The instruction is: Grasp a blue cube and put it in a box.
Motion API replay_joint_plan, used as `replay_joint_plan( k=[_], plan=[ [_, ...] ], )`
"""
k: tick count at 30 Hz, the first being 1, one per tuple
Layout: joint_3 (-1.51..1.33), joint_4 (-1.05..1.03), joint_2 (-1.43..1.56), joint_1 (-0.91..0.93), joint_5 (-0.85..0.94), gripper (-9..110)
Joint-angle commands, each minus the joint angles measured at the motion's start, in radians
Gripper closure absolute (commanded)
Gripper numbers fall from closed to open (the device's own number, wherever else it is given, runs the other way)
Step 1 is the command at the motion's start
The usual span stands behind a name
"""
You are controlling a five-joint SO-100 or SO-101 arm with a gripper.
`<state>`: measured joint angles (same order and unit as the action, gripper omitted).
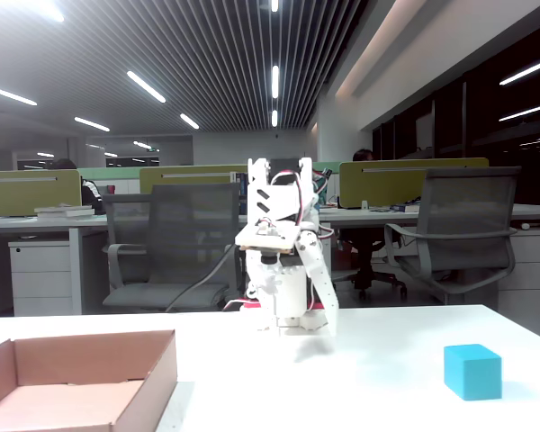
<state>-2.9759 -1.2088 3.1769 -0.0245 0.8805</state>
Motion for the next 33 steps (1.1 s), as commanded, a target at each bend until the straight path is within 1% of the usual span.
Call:
replay_joint_plan(
  k=[1,9,12,14,17,21,25,28,33],
  plan=[
    [0.005,-0.011,0.006,-0.002,-0.002,75],
    [0.006,0.008,0.006,0.008,-0.002,76],
    [0.063,0.017,-0.009,0.002,0.003,76],
    [0.144,0.021,-0.075,-0.026,0.005,76],
    [0.328,0.011,-0.255,-0.069,0.008,77],
    [0.641,-0.098,-0.526,-0.126,0.008,77],
    [0.89,-0.192,-0.73,-0.196,0.008,76],
    [1.011,-0.216,-0.845,-0.245,0.002,76],
    [1.124,-0.206,-1.005,-0.325,-0.015,76]
  ],
)
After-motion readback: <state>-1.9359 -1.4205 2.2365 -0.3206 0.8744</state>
